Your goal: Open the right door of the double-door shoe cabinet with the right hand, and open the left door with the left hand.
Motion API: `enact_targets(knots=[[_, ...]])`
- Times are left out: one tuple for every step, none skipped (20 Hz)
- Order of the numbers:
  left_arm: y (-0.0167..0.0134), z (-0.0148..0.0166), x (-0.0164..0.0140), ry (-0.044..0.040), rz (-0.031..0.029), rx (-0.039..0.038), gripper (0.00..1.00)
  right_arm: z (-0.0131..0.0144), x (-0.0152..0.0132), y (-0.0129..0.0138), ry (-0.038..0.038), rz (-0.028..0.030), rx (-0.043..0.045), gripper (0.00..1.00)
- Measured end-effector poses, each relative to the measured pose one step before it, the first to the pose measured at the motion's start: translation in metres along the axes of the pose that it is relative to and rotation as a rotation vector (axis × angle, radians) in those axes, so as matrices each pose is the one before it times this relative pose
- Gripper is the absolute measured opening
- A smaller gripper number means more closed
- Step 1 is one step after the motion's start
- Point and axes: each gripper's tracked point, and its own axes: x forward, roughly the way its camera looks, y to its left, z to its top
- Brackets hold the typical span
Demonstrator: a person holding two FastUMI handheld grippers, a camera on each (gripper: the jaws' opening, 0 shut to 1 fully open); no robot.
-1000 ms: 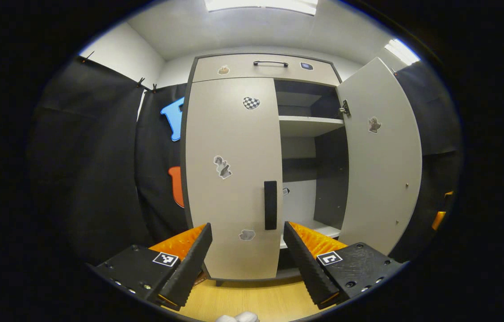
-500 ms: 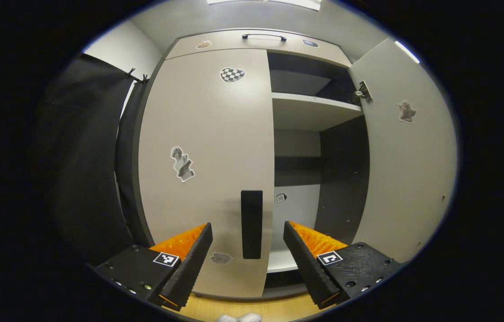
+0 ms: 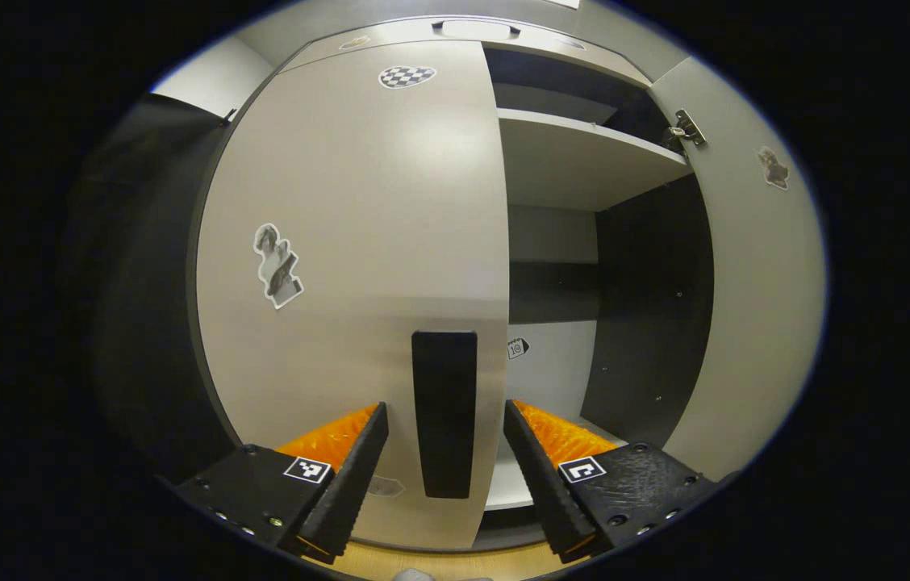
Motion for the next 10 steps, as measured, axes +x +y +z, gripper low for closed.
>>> enact_targets(knots=[[0.00027, -0.00243, 0.00381, 0.00736, -0.00119, -0.00111, 0.86, 0.00076, 0.00171, -0.00008, -0.00218, -0.00033, -0.00048, 1.0], [-0.00203, -0.0041, 0.00078, 0.01787, -0.0087, -0.00409, 0.83, 0.00104, 0.00102, -0.00007, 0.00024, -0.00013, -0.00116, 1.0], [-0.00153, 0.00154, -0.00441, -0.01013, -0.00339, -0.00468, 0.79, 0.0002, 0.00054, 0.00021, -0.00182, 0.00122, 0.00002, 1.0], [-0.00084, 0.00038, 0.0043, 0.00119, -0.00124, 0.00779, 0.71, 0.00103, 0.00084, 0.00022, -0.00224, 0.00027, 0.00195, 1.0], [-0.0018, -0.00069, -0.00216, -0.00043, -0.00346, 0.00478, 0.7, 0.00012, 0.00085, -0.00001, -0.00164, 0.00011, -0.00027, 1.0], [0.00359, 0.00074, 0.00353, -0.00562, 0.01689, 0.00716, 0.65, 0.00065, 0.00034, 0.0006, -0.00272, 0.00166, -0.00084, 1.0], [0.00086, -0.00033, -0.00145, 0.00268, -0.00257, -0.00477, 0.5, -0.00024, 0.00078, 0.00027, -0.00105, 0.00101, -0.00075, 1.0], [0.00202, 0.00039, -0.00116, 0.00094, 0.00758, 0.00032, 0.4, -0.00033, -0.00013, 0.00042, -0.00007, 0.0007, 0.00055, 1.0], [0.00055, -0.00122, 0.00031, 0.00455, -0.00302, -0.00141, 0.37, -0.00009, -0.00026, 0.00151, 0.00123, 0.00524, 0.00192, 1.0], [0.00036, 0.00028, 0.00107, 0.00511, -0.00393, -0.0042, 0.31, -0.00028, 0.00049, 0.00201, 0.00216, 0.00639, -0.00156, 1.0]])
